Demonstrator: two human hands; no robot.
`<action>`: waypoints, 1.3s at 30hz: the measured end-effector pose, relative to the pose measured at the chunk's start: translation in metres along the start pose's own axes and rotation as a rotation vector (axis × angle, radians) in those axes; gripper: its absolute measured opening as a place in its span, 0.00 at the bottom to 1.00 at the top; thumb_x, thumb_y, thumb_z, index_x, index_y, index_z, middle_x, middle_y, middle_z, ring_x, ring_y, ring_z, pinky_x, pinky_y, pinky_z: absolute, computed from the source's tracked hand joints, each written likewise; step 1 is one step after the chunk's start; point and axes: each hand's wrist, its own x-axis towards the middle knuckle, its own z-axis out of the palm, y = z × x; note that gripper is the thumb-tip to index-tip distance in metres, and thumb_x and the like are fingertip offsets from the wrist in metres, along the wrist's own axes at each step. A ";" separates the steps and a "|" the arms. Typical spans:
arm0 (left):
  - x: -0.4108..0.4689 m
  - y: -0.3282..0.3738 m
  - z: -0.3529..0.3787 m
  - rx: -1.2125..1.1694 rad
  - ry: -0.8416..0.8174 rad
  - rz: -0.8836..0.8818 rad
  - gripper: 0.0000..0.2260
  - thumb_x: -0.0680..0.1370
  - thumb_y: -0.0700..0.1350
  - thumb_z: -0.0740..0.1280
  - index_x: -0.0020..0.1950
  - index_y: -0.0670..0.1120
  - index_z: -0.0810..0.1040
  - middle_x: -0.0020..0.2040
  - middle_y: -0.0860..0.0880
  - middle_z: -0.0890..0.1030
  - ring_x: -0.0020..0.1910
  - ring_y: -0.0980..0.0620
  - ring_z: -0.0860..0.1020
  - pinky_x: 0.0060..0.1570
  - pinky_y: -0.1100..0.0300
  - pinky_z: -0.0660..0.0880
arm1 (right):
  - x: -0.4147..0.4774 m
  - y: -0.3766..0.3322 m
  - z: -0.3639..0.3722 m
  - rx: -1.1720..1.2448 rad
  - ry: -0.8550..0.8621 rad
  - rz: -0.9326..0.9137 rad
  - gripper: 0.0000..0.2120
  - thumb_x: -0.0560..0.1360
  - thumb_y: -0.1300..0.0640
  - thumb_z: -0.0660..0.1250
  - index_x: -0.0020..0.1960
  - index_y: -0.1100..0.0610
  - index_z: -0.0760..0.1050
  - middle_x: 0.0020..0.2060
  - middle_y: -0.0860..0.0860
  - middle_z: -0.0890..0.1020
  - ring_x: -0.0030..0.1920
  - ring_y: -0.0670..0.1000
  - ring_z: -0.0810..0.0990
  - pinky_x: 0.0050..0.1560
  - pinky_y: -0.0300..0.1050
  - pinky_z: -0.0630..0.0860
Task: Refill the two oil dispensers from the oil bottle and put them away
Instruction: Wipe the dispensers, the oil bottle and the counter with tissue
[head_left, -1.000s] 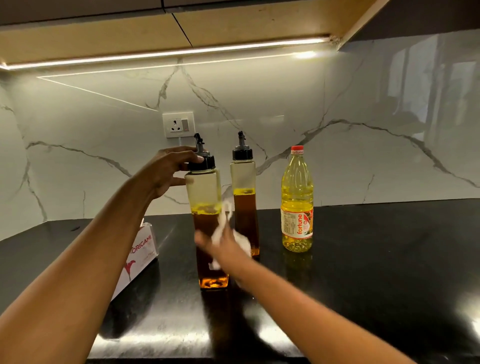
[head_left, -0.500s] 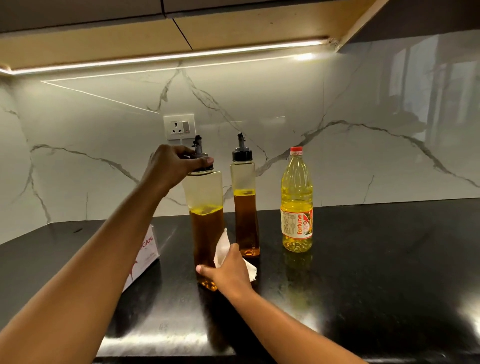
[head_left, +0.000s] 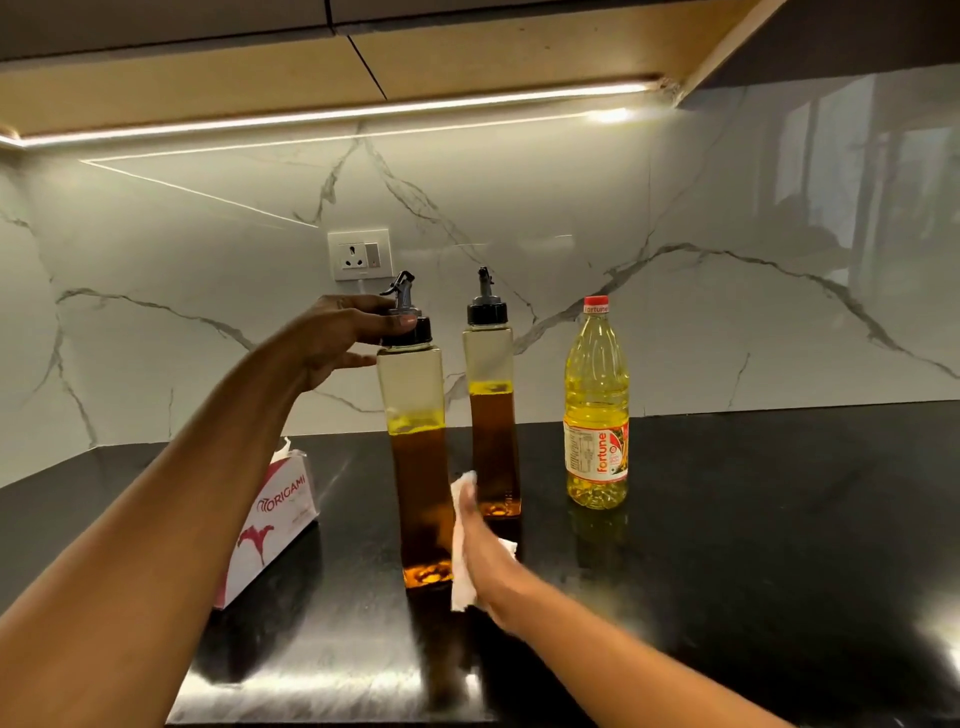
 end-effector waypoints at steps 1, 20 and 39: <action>0.000 0.001 0.000 0.001 0.004 -0.004 0.20 0.73 0.41 0.71 0.65 0.43 0.76 0.49 0.49 0.81 0.49 0.54 0.78 0.60 0.49 0.72 | 0.000 -0.012 -0.003 0.072 -0.032 0.022 0.40 0.70 0.27 0.39 0.76 0.45 0.41 0.77 0.54 0.48 0.76 0.59 0.49 0.72 0.63 0.48; -0.004 -0.003 -0.009 -0.021 -0.014 0.021 0.12 0.72 0.43 0.70 0.56 0.49 0.78 0.49 0.50 0.82 0.49 0.55 0.79 0.49 0.57 0.75 | -0.003 -0.120 0.008 0.159 -0.011 -0.331 0.35 0.74 0.31 0.39 0.77 0.46 0.42 0.77 0.53 0.48 0.76 0.59 0.48 0.71 0.64 0.47; -0.003 -0.007 0.008 0.251 0.152 0.215 0.14 0.69 0.57 0.71 0.48 0.50 0.81 0.43 0.51 0.81 0.43 0.58 0.77 0.38 0.63 0.73 | 0.021 0.002 0.019 -0.473 0.483 -0.282 0.31 0.65 0.44 0.75 0.59 0.53 0.64 0.58 0.50 0.75 0.59 0.53 0.74 0.58 0.47 0.73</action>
